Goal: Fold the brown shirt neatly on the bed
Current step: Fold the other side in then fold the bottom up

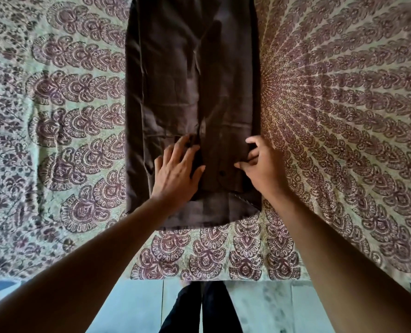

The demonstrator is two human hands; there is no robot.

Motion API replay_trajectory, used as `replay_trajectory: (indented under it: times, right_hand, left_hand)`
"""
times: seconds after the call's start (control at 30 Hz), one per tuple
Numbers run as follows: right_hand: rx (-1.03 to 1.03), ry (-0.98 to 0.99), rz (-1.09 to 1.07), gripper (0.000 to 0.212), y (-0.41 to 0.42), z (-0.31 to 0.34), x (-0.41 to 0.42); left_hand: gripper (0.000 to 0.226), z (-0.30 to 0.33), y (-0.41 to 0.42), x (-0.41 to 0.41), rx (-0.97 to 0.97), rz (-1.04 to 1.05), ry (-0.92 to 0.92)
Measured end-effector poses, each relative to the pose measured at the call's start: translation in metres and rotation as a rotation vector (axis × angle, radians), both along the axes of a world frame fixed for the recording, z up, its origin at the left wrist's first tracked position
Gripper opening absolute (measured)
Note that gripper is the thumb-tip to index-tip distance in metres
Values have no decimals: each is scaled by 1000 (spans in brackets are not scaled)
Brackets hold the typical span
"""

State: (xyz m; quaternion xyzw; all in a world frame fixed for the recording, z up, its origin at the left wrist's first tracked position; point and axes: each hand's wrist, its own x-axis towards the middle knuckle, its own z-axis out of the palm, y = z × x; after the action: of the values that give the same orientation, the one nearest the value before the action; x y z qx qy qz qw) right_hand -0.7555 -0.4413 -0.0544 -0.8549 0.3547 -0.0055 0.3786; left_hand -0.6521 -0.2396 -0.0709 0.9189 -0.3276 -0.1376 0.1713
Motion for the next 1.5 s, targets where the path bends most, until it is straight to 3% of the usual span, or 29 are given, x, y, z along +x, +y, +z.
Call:
replay_trajectory:
  times: [0.13,0.37,0.47,0.6,0.83,1.03,1.17,1.23,1.37,1.5]
  right_hand:
    - [64,25,-12,73,0,0,-8]
    - [125,76,39,85,-6,7,-3]
    - [104,87,73,86,-6,8,-2]
    - [-81,97,155,85,-2,7,-3]
    - [-221,113,272,73,2,-8,-1]
    - [-444,148,343,68,3,-8,-3]
    - [-538,95,509,40,6,-3,-9]
    - [-566,73,588,36,7,-5,-20]
    - [-529,119,747,72,9,-9,-54]
    - [-479,168,893,103,0,-2,-79]
  left_hand:
    - [60,-2,15,-1,-51,-38,42]
    - [42,4,17,-8,-74,26,94]
    - [62,7,16,-10,-58,4,78]
    - [86,12,16,-1,0,-227,-66]
    - [75,-6,10,13,216,-355,-170]
    - [75,0,3,5,166,-335,-178]
    - [64,3,10,12,62,-331,-105]
    - [56,6,29,11,39,-353,-107]
    - [50,2,90,9,46,-495,-117]
    - [83,12,137,17,50,-617,-111]
